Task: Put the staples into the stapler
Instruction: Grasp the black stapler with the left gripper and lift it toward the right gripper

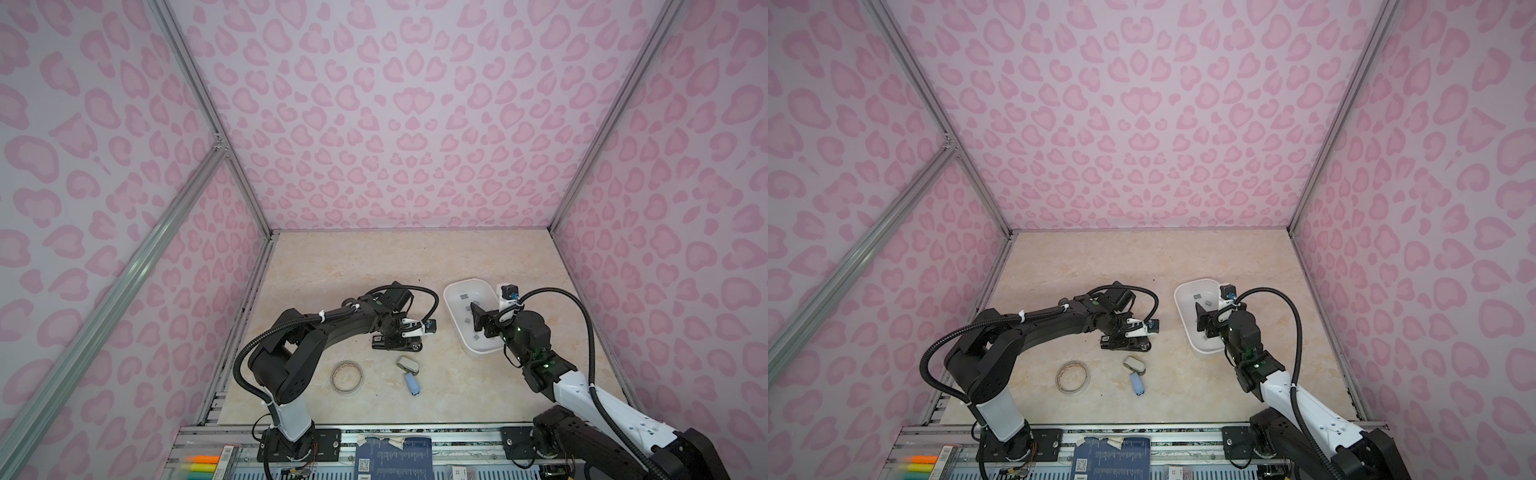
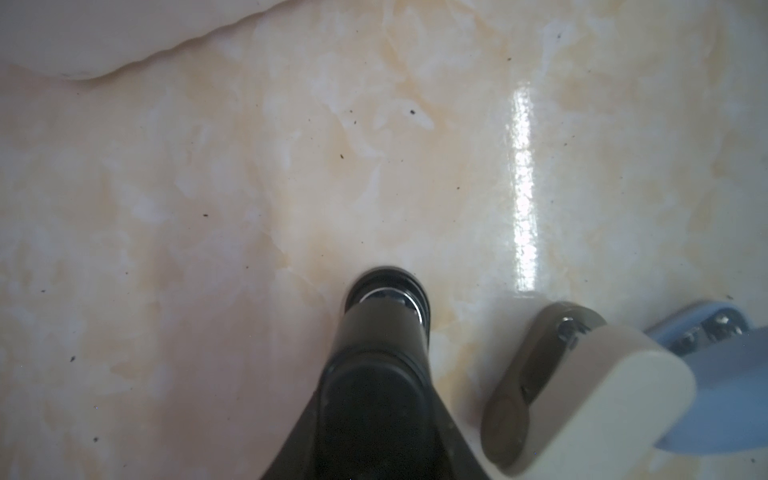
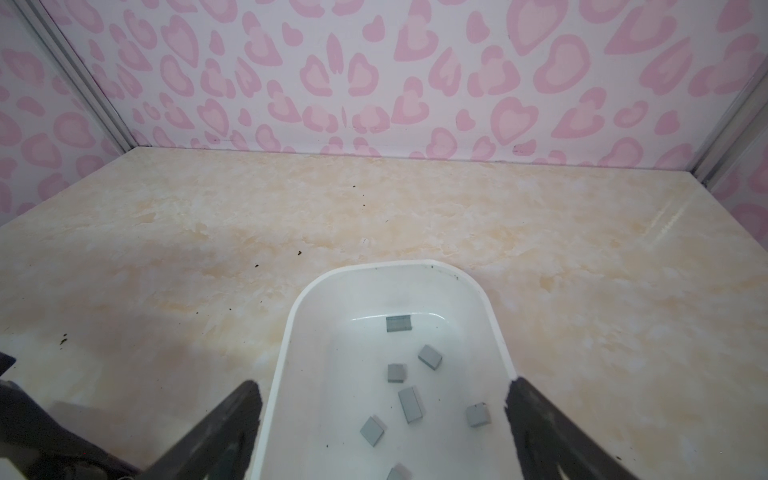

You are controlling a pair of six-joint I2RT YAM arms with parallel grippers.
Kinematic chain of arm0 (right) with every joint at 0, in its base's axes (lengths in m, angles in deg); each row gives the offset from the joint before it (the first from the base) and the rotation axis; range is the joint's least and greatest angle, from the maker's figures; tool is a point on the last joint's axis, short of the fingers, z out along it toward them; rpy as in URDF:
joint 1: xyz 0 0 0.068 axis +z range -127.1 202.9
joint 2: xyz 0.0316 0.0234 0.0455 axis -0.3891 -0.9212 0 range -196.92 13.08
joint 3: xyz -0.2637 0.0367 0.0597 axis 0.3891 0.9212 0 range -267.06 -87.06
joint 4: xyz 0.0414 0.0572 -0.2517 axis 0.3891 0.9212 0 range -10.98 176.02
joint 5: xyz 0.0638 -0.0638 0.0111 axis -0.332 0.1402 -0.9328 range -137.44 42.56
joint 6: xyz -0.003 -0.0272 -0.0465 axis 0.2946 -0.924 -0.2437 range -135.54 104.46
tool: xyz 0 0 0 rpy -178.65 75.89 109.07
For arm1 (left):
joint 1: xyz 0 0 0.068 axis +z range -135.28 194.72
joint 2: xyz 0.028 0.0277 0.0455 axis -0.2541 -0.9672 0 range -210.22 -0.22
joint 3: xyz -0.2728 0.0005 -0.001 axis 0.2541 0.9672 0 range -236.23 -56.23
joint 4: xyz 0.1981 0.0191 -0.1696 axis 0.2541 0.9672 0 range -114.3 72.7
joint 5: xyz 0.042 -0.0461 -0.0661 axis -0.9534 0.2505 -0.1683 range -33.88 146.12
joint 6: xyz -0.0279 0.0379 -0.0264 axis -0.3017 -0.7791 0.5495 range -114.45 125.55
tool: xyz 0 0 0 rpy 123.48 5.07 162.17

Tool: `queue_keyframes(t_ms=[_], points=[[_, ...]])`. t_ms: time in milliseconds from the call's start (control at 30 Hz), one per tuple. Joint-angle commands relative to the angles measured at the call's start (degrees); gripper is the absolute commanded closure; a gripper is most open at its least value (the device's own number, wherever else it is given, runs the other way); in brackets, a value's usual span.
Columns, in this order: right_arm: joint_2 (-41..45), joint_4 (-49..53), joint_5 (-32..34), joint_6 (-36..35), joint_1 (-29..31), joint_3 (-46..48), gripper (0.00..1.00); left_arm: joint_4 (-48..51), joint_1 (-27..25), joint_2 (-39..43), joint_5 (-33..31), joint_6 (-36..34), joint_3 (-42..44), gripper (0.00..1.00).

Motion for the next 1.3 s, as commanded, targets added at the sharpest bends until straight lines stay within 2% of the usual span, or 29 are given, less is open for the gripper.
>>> queue_keyframes(t_ms=[0, 100, 167, 267, 367, 467, 567, 700, 767, 833, 1000, 1267], points=[[-0.2, -0.4, 0.3, 0.4, 0.1, -0.2, 0.07, 1.1, 0.1, -0.4, 1.8, -1.1, -0.9, 0.70], [-0.3, -0.5, 0.3, 0.5, 0.1, -0.3, 0.09, 1.3, 0.1, -0.4, 1.8, -1.4, -1.4, 0.77], [-0.5, -0.6, -0.6, 0.3, 0.1, -0.5, 0.11, 1.3, 0.3, 0.0, 1.5, -1.5, -1.8, 0.86], [-1.0, -1.1, -6.4, -1.9, 0.3, -1.2, 0.17, 0.8, 1.1, 1.7, 1.7, -1.3, -2.1, 0.94], [-2.2, 0.5, -8.7, -1.4, 3.1, -3.6, 0.33, -1.1, 2.8, 4.9, 3.7, -0.8, -1.8, 0.96], [-4.6, 2.7, -7.0, -2.0, 10.1, -7.3, 0.52, -2.8, 3.9, 8.5, 5.4, 0.6, -1.4, 0.96], [-8.1, 3.1, -6.8, -1.1, 15.7, -10.3, 0.68, -4.1, 3.9, 11.1, 4.3, 3.2, -1.5, 0.96], [-15.1, -0.7, -10.0, 3.0, 18.6, -12.4, 0.89, -4.8, 3.9, 13.6, 3.1, 6.6, -1.4, 0.96], [-19.4, -1.1, -11.1, 3.7, 19.6, -14.5, 0.96, -4.9, 3.9, 14.8, 3.4, 8.1, -1.1, 0.96], [-22.2, -0.5, -10.2, 4.5, 20.0, -16.1, 1.00, -5.5, 3.9, 16.4, 3.6, 9.1, -0.2, 0.96], [-23.8, -6.1, -12.5, 6.7, 20.2, -14.8, 1.00, -7.3, 3.9, 19.8, 4.8, 9.3, 2.8, 0.96], [-27.8, -7.9, -12.8, 8.5, 20.6, -15.4, 1.00, -8.9, 4.0, 20.8, 7.1, 9.8, 3.4, 0.96]])
